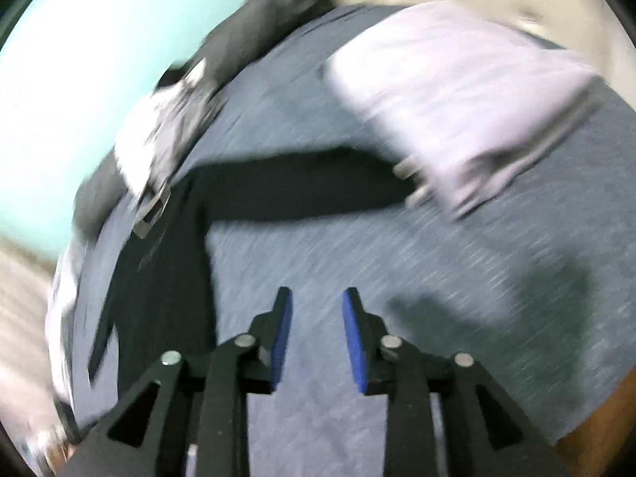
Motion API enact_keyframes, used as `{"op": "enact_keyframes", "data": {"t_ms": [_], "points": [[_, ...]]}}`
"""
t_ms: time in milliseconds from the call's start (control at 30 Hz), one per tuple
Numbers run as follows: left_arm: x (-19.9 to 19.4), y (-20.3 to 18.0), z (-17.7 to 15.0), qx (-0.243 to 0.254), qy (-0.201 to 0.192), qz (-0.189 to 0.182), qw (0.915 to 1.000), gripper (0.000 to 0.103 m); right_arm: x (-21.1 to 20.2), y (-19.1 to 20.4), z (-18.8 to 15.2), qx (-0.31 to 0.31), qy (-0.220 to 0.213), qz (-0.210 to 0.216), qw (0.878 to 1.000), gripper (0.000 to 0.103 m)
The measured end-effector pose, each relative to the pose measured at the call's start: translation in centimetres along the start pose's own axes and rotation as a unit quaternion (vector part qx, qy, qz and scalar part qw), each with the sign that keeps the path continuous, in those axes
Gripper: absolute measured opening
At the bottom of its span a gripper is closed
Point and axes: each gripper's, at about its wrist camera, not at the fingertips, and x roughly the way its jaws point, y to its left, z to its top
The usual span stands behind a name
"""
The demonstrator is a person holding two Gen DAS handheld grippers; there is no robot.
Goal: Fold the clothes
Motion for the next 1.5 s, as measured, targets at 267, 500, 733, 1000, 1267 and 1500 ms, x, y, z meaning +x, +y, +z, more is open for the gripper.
{"op": "enact_keyframes", "data": {"t_ms": [267,500,733,1000,1267,1500], "points": [[-0.2,1.5,2.6,-0.059,-0.087,0.008,0.9944,0.058,2.6,-3.0,3.4,0.056,-0.017,-0.038,0.998,0.049],[1.1,1.8,3.4,-0.065,-0.129,0.034,0.9889,0.060,5.6,-0.7,5.8,-0.034,-0.025,-0.069,0.997,0.049],[2.4,2.6,3.1,-0.066,-0.139,0.040,0.9873,0.060,8.9,0.0,7.4,-0.110,-0.015,-0.117,0.987,0.049],[3.6,3.2,2.3,-0.072,-0.146,0.023,0.9864,0.060,12.3,1.8,6.5,-0.218,0.027,-0.196,0.956,0.034],[3.2,3.4,2.1,-0.066,-0.154,0.018,0.9857,0.060,11.4,1.4,6.8,-0.223,0.025,-0.206,0.953,0.004],[2.9,3.3,1.7,-0.064,-0.157,0.005,0.9856,0.060,6.6,5.7,9.1,-0.217,0.003,-0.126,0.968,0.004]]}}
